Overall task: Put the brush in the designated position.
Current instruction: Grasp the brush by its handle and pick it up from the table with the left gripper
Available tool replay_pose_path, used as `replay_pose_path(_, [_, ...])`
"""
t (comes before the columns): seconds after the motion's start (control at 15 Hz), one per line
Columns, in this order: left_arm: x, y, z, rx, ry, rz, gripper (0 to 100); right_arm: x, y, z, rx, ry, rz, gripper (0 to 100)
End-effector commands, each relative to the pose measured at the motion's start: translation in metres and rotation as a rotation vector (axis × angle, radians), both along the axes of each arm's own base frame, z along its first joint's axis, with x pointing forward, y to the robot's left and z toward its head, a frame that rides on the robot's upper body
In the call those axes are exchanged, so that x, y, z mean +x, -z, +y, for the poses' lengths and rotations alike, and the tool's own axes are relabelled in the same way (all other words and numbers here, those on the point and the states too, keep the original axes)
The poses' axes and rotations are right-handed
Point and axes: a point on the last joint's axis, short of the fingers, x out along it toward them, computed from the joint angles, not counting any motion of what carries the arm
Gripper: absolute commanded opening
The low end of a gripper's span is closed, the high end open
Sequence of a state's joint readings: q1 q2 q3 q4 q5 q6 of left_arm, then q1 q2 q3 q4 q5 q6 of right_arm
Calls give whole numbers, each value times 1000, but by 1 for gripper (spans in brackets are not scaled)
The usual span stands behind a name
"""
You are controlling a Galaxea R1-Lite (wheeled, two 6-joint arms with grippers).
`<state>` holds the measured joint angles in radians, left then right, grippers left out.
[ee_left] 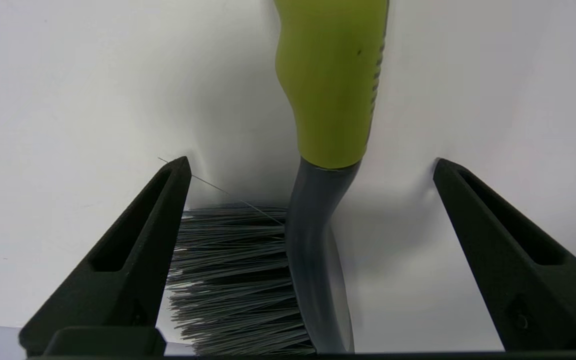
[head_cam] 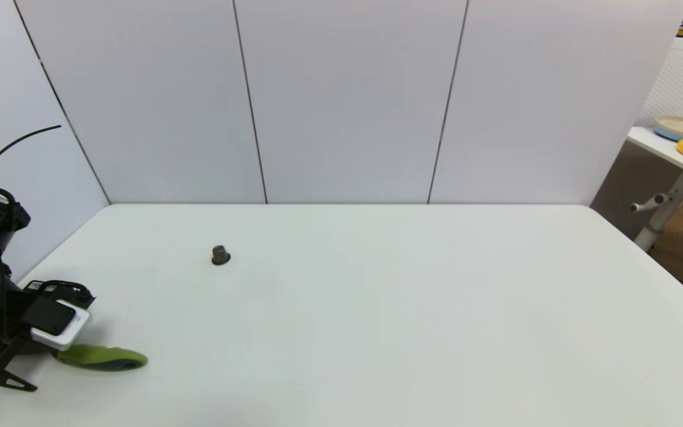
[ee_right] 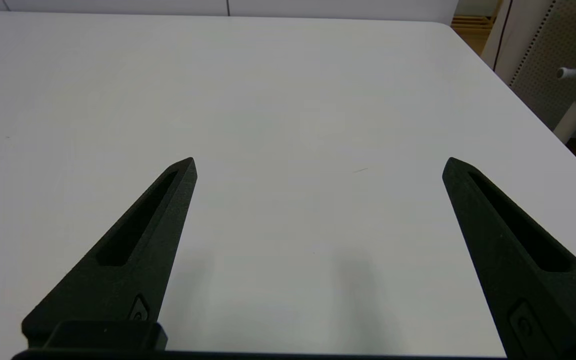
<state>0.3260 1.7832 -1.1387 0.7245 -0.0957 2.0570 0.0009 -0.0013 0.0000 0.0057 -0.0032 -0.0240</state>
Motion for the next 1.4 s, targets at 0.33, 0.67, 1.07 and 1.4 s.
replay_pose_path(0.33, [2, 3, 2, -2, 14, 13, 100, 0, 0, 0, -1, -1, 3, 100])
replay_pose_path(0.67, [3, 8, 3, -4, 14, 31, 100, 0, 0, 0, -1, -1, 3, 100])
replay_pose_path(1.07, [6, 18, 5, -11, 31, 68, 100, 0, 0, 0, -1, -1, 3, 100])
replay_pose_path(1.4, [5, -4, 4, 40, 26, 2, 100, 0, 0, 0, -1, -1, 3, 100])
